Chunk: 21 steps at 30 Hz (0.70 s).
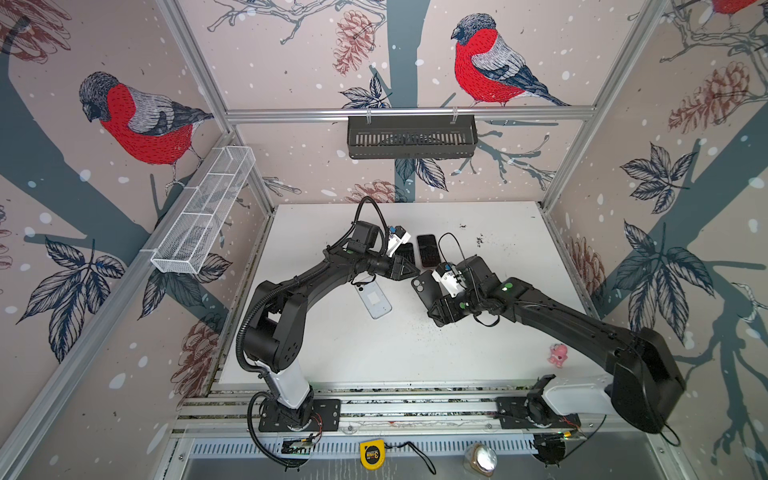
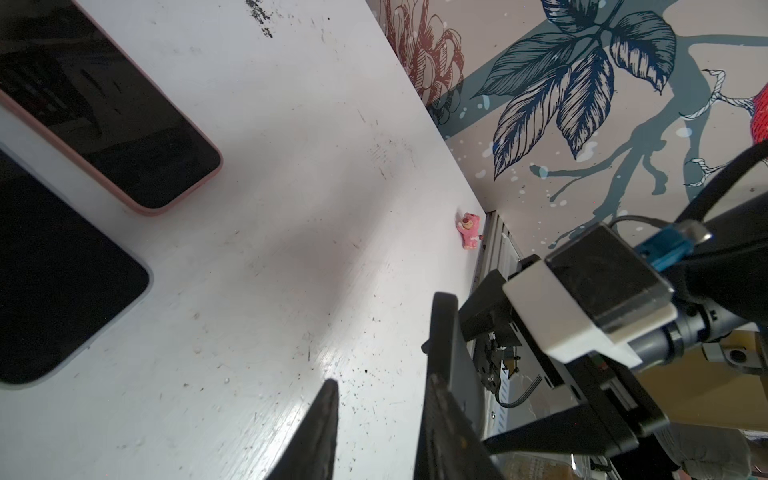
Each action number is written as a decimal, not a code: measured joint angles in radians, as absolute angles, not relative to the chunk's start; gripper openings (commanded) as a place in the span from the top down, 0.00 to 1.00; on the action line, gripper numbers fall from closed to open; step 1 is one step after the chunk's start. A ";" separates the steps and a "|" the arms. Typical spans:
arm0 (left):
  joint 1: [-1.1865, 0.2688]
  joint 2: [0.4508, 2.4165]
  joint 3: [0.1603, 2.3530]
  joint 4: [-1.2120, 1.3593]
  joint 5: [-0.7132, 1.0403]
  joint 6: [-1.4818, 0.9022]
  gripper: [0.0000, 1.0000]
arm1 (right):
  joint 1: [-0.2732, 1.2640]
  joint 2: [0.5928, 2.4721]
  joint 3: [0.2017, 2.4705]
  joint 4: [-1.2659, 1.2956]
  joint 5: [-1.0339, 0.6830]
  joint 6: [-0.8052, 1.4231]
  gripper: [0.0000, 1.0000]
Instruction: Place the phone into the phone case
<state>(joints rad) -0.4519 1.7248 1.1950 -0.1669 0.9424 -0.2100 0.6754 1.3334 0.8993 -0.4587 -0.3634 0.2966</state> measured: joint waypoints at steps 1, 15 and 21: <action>-0.452 1.723 1.193 -0.162 0.952 -0.210 0.63 | 0.672 1.332 0.902 -0.463 -0.362 0.288 0.37; -0.459 1.709 1.179 -0.142 1.018 -0.229 0.63 | 0.635 1.324 0.895 -0.446 -0.333 0.288 0.41; -0.459 1.710 1.179 -0.142 1.021 -0.229 0.64 | 0.636 1.327 0.897 -0.442 -0.344 0.288 0.41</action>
